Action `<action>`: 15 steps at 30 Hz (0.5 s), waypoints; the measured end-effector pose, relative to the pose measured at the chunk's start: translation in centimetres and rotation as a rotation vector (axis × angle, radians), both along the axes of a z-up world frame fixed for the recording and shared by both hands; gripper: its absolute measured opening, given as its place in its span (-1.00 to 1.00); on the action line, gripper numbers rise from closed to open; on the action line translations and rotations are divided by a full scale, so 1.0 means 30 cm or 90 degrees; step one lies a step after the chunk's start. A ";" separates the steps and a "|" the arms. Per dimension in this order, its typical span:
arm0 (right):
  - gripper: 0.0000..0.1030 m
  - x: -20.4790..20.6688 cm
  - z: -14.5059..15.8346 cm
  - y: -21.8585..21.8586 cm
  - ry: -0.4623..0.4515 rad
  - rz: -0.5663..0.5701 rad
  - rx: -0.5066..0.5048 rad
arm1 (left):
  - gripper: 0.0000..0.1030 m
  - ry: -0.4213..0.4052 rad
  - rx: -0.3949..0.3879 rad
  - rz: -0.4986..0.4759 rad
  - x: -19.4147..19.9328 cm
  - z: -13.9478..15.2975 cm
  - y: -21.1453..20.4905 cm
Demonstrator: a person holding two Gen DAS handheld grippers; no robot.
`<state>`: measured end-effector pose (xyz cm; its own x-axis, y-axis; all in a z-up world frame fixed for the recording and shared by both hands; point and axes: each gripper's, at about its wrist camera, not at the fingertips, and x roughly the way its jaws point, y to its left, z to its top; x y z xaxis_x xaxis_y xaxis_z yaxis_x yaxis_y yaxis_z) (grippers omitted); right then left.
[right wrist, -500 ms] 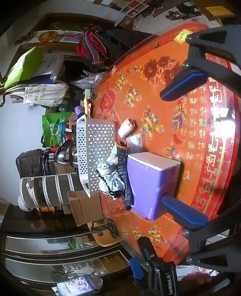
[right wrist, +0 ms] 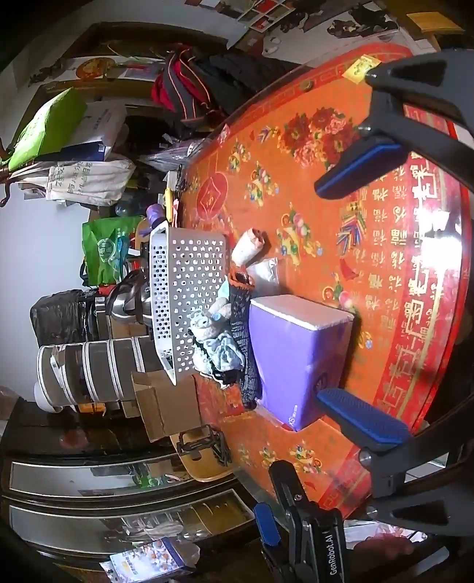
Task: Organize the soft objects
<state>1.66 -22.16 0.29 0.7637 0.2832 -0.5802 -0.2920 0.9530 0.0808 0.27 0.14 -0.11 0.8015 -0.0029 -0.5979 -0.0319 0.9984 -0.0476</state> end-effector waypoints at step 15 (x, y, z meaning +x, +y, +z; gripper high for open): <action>1.00 0.003 -0.003 0.005 0.002 0.007 0.002 | 1.00 0.001 0.007 0.005 0.004 -0.011 0.009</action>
<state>1.74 -22.01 0.20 0.7585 0.2928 -0.5821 -0.3015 0.9497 0.0848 0.40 0.43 -0.44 0.8002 0.0096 -0.5996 -0.0398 0.9985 -0.0371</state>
